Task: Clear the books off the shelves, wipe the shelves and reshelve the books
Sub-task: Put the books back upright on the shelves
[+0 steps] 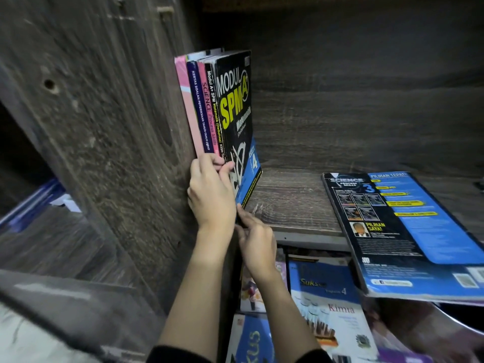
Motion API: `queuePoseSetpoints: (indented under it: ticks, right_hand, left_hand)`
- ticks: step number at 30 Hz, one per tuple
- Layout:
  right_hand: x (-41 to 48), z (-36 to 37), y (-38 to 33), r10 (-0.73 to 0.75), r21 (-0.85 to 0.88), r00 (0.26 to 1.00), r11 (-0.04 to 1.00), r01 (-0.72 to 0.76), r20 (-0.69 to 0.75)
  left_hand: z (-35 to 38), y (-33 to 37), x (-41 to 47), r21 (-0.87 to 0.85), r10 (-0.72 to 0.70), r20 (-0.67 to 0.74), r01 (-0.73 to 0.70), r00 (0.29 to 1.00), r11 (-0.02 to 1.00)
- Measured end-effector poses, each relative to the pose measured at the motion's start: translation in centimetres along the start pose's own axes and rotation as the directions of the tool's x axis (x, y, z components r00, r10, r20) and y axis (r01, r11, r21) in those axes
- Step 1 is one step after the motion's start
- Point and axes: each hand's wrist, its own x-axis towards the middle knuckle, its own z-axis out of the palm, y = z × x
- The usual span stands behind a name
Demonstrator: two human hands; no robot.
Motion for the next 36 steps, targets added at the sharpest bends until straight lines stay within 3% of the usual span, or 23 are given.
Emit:
queuePoseSetpoints:
  ticks: [4,13,20,23,27,29,33,36]
  right_hand:
    - [0.3,-1.4,-0.2,0.004,-0.032,0.994,0.999,0.0,0.113]
    - [0.7,-6.6,-0.9,-0.021,-0.021,0.995,1.0,0.019,-0.101]
    - [0.6,-12.0,1.0,0.003,-0.103,0.952,0.994,-0.036,-0.306]
    - [0.4,-14.8,2.6,0.031,-0.162,0.929,0.982,-0.098,-0.369]
    - [-0.2,-18.9,5.2,0.051,-0.324,0.892,0.921,-0.215,-0.448]
    - [-0.6,-20.9,6.5,0.148,-0.39,0.873,0.851,-0.352,-0.465]
    - [-2.1,-24.3,8.6,0.405,-0.468,0.797,0.653,-0.596,-0.448]
    - [-3.3,-26.0,9.9,0.515,-0.448,0.732,0.579,-0.681,-0.445]
  left_hand:
    - [-0.3,-0.2,0.2,-0.035,-0.024,0.003,0.024,1.0,0.999]
    - [-0.3,2.1,-0.6,-0.15,0.024,-0.069,-0.034,0.997,0.988]
    - [1.6,4.2,-3.3,-0.073,-0.138,0.176,0.153,0.975,0.986]
    - [2.4,5.3,-4.9,0.019,-0.27,0.367,0.283,0.89,0.959]
    - [3.7,7.1,-8.1,0.101,-0.33,0.624,0.345,0.708,0.933]
    - [4.6,8.2,-9.9,0.125,-0.344,0.72,0.375,0.603,0.919]
    - [6.2,9.2,-12.7,0.17,-0.388,0.789,0.437,0.476,0.883]
    - [7.3,9.3,-14.0,0.236,-0.441,0.797,0.46,0.412,0.856]
